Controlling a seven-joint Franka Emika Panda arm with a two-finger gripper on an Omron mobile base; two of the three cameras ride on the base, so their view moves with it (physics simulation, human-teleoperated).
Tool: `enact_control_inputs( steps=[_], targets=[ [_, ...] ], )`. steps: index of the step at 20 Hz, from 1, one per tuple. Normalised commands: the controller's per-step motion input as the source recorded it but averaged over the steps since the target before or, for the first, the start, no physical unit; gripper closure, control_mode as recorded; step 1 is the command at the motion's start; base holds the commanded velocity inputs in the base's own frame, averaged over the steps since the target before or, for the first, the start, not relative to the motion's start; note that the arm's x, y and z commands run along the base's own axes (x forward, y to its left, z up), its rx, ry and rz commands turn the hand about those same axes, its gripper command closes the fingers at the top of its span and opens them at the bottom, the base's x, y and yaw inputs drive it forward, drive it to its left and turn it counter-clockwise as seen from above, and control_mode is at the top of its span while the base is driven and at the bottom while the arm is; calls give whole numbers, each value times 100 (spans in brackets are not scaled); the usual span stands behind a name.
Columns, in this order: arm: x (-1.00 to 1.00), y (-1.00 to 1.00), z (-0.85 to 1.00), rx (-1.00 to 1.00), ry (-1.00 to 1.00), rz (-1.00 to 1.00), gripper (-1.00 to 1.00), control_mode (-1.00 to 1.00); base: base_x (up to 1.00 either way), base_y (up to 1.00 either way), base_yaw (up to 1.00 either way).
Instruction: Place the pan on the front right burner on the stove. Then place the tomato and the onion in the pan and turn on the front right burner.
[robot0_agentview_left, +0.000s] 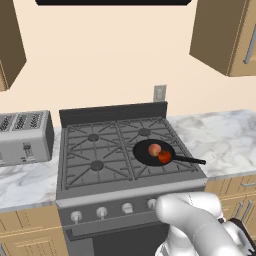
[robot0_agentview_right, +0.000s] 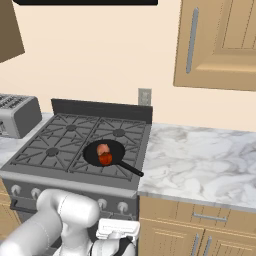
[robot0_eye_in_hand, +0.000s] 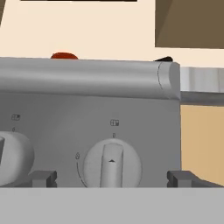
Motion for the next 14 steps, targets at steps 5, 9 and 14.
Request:
enact_control_inputs(
  steps=[5, 9, 14],
  targets=[
    [1, 0, 11, 0, 0, 0, -100, -100, 0, 0, 0],
    [6, 1, 0, 0, 0, 0, -100, -100, 0, 0, 0],
    [15, 7, 0, 0, 0, 0, -100, -100, 0, 0, 0]
  ],
)
